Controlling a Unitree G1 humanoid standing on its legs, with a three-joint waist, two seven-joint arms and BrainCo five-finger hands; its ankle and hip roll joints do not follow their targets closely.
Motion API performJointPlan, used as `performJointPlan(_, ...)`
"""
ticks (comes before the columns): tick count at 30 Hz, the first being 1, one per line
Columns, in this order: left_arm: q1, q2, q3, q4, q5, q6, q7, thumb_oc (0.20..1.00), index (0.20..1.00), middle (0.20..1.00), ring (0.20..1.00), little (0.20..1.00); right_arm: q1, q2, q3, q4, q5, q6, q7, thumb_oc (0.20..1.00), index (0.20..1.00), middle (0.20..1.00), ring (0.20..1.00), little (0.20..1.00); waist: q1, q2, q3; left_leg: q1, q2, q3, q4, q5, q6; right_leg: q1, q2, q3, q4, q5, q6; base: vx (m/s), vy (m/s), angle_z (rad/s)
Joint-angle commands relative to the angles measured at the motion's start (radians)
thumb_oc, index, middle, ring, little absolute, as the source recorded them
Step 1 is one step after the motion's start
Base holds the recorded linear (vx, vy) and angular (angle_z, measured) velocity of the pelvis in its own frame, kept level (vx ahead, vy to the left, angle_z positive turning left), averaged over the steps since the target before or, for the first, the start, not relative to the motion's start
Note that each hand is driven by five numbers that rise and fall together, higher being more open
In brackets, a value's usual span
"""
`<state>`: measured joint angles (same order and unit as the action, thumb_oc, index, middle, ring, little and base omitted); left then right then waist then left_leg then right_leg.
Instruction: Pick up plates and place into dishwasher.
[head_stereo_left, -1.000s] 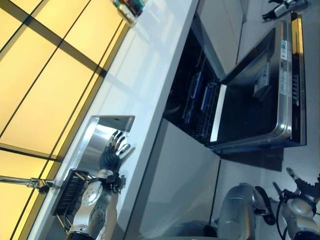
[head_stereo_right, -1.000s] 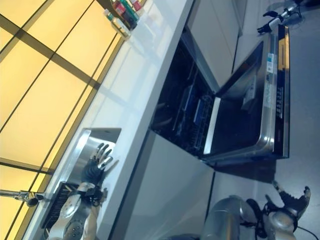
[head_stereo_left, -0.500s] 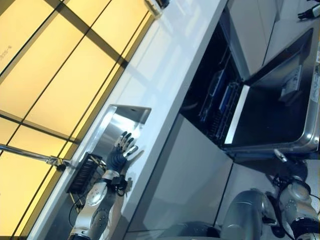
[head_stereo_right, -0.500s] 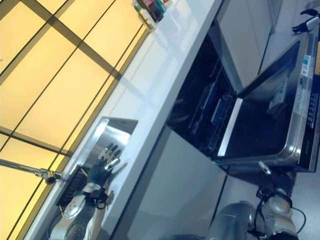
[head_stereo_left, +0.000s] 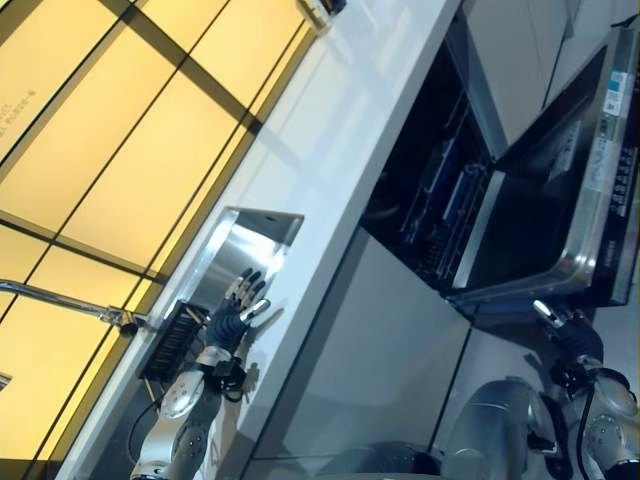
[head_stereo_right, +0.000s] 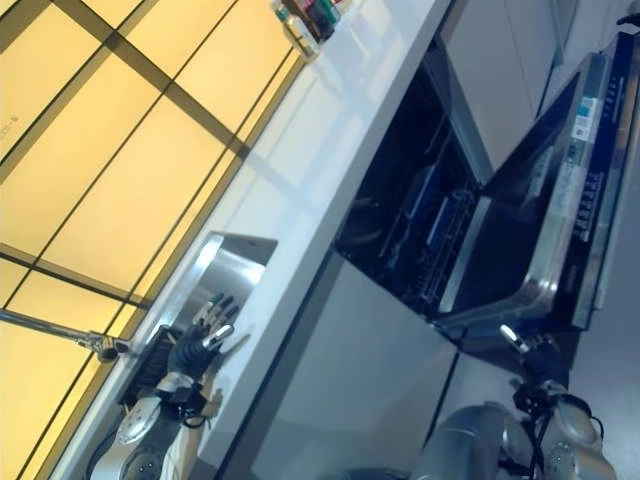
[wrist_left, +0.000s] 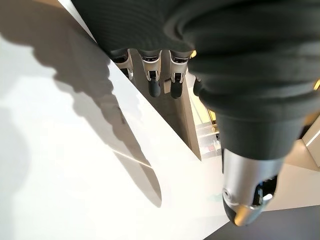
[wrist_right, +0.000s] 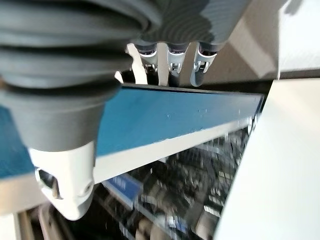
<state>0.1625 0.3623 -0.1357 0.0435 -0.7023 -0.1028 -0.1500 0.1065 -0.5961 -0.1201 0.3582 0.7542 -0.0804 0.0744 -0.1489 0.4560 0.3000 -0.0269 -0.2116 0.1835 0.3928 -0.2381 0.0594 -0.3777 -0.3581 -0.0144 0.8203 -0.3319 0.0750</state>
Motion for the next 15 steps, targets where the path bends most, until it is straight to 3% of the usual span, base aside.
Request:
performJointPlan(1, 0.058, -0.001, 0.030, -0.008, -0.017, 0.002, -0.043, 1.000, 1.000, 1.000, 1.000, 1.000, -0.172, 0.066, 0.117, -0.345, -0.090, -0.066, 0.238, 1.000, 1.000, 1.000, 1.000, 1.000, 0.060, 0.000, -0.071, -0.084, -0.041, -0.005, 0.061, -0.002, 0.030, 0.103, -0.011, -0.016, -0.175, 0.138, -0.028, 0.03, -0.041, 0.08)
performJointPlan(8, 0.061, 0.005, 0.061, 0.013, -0.021, 0.014, -0.065, 1.000, 1.000, 1.000, 1.000, 1.000, -0.148, 0.089, 0.120, -0.382, -0.160, -0.050, 0.331, 1.000, 1.000, 1.000, 1.000, 1.000, 0.074, -0.055, -0.108, -0.015, -0.022, -0.045, -0.003, 0.011, 0.031, 0.203, 0.014, -0.049, -0.270, 0.165, -0.011, 0.05, -0.046, 0.13)
performJointPlan(15, 0.045, 0.007, 0.092, 0.058, -0.029, 0.004, -0.058, 1.000, 1.000, 1.000, 1.000, 1.000, -0.130, 0.094, 0.180, -0.451, -0.252, -0.035, 0.503, 1.000, 1.000, 1.000, 1.000, 1.000, 0.099, -0.158, -0.174, 0.080, 0.007, -0.093, -0.091, 0.016, 0.025, 0.339, 0.054, -0.093, -0.409, 0.184, 0.011, 0.06, -0.057, 0.15)
